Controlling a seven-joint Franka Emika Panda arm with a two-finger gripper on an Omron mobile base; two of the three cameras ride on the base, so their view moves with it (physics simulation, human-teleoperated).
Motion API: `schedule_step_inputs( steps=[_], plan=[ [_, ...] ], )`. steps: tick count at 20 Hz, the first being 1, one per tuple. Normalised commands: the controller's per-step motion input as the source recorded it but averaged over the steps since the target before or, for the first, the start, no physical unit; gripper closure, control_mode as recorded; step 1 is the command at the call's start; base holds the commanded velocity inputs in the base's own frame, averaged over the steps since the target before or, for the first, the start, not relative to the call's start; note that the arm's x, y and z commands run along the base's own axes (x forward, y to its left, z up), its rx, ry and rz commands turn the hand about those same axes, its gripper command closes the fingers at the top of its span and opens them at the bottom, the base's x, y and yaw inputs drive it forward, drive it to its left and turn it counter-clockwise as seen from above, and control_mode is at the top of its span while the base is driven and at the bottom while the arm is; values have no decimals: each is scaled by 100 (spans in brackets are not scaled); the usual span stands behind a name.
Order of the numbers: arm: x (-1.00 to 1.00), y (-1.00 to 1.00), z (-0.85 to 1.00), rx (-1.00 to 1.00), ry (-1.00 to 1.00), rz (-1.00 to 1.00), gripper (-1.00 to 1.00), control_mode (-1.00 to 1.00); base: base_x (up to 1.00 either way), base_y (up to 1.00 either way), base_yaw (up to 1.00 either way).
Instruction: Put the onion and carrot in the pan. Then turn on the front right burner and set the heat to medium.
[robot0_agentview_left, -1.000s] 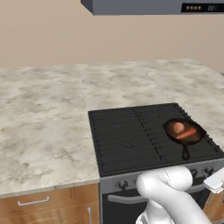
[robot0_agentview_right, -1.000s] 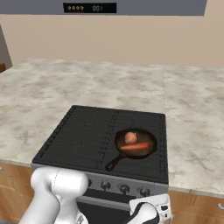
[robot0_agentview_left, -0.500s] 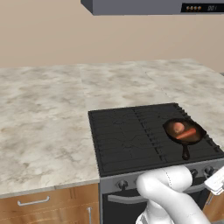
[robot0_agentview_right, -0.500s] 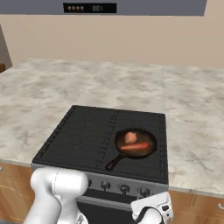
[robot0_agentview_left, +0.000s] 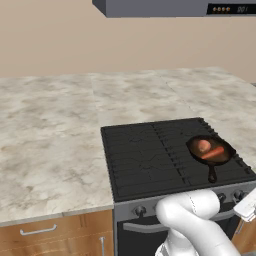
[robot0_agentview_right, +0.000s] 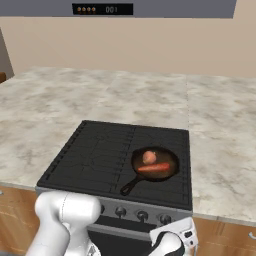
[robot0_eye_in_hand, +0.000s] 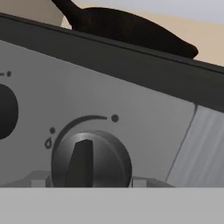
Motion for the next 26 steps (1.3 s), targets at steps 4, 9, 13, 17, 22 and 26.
schedule_step_inputs(
  steps=[4, 9, 13, 17, 22, 26],
  plan=[
    [10, 0, 0, -39, -12, 48, 100, -100, 0, 0, 0],
    [0, 0, 0, -43, -21, 65, 100, -100, 0, 0, 0],
    [0, -5, 0, -46, -21, 77, 100, -100, 0, 0, 0],
    [0, 0, 0, -47, -13, 82, 100, -100, 0, 0, 0],
    [0, 0, 0, -45, -13, 85, 100, -100, 0, 0, 0],
    [-1, 0, 0, -52, -7, 84, 100, -100, 0, 0, 0]
  ],
)
